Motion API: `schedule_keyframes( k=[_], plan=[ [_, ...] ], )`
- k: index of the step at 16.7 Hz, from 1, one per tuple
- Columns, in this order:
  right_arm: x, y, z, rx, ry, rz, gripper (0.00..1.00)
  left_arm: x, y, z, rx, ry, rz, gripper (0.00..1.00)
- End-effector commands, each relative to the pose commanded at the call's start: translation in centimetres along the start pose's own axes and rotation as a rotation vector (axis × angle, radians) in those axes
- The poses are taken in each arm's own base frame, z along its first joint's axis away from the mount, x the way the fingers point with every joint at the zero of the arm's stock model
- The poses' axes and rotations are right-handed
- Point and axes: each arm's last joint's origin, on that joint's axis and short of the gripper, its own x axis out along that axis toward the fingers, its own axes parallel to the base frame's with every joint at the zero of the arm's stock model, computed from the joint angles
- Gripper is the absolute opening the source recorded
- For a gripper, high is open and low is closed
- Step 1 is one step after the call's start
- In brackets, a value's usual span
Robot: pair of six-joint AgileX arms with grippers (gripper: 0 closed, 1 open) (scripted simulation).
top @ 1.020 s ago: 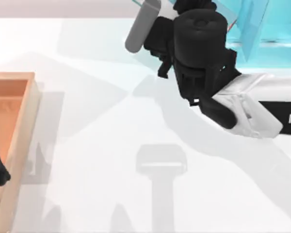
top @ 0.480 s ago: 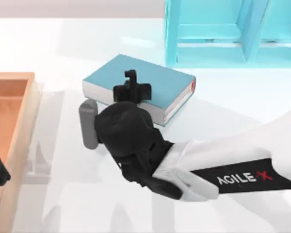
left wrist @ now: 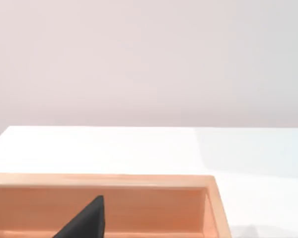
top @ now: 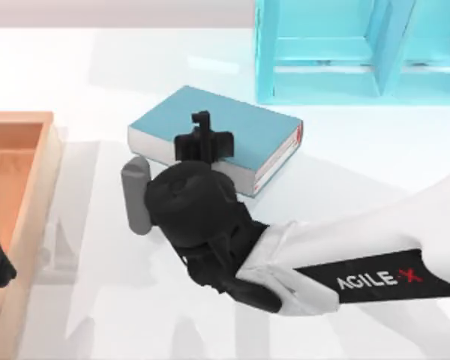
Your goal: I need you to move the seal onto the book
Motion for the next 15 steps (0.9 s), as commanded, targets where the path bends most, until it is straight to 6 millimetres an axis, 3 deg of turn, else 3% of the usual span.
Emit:
schedule_keyframes(
  k=[5,10,14,15],
  plan=[
    [0.3,0.6,-0.1,0.001,0.004,0.003,0.00,0.0,0.0,0.0,0.000,0.000,0.000,1.00],
    [1.0,3.0,-0.2,0.000,0.003,0.005,0.00,0.0,0.0,0.0,0.000,0.000,0.000,1.00],
    [1.0,3.1,-0.2,0.000,0.003,0.005,0.00,0.0,0.0,0.0,0.000,0.000,0.000,1.00],
    [1.0,3.1,-0.2,0.000,0.003,0.005,0.08,0.0,0.0,0.0,0.000,0.000,0.000,1.00]
  ],
)
